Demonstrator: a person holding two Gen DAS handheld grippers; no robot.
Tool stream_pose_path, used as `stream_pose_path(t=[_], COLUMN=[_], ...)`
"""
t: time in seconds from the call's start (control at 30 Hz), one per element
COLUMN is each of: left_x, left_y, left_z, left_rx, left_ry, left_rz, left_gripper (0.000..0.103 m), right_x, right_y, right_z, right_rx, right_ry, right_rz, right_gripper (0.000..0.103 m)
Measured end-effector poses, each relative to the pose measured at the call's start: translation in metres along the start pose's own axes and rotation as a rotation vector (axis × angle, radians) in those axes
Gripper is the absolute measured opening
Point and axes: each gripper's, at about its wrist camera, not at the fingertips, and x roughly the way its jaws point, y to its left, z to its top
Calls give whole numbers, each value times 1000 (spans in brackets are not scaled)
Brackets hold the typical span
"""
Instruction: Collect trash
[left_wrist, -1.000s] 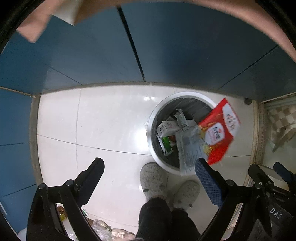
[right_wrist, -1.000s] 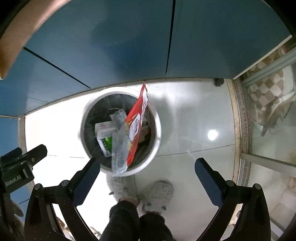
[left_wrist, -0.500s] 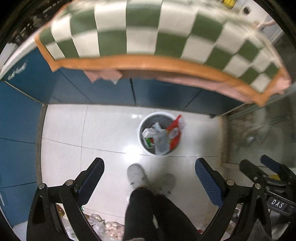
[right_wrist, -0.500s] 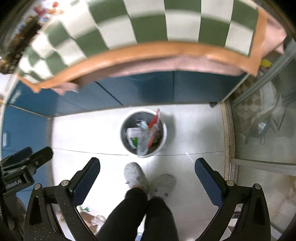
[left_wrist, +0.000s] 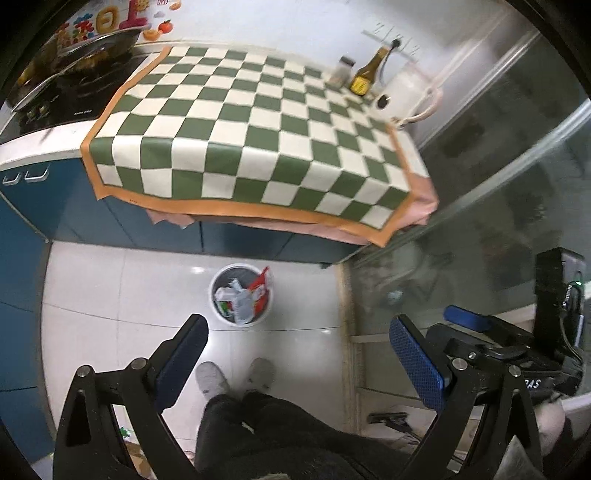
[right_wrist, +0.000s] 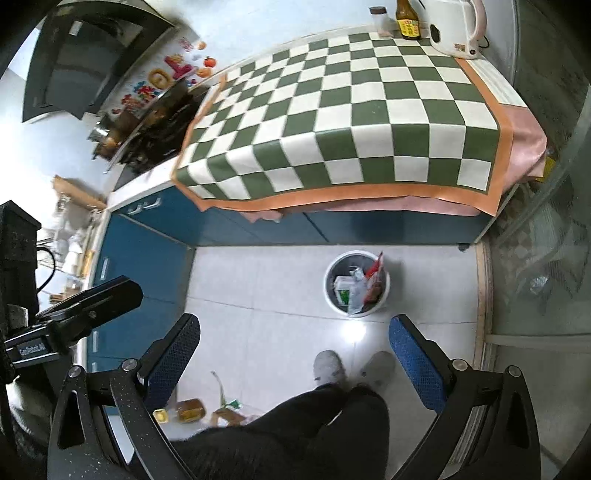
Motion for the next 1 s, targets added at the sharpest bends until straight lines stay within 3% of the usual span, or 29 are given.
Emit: stream_pose_path(t=[0.33, 1.0], left_x=[-52, -57], left_y=[6, 10], left_z=[-12, -28], left_rx=[-11, -15], left_ry=[-48, -21], left_rz=[-78, -79], left_gripper=[100, 103], right_x=[-35, -31], right_y=[42, 50], right_z=[-13, -22], right_rx=[-24, -12], right_ry=[-9, 14], right_rz=[34, 34], right_gripper=[103, 103])
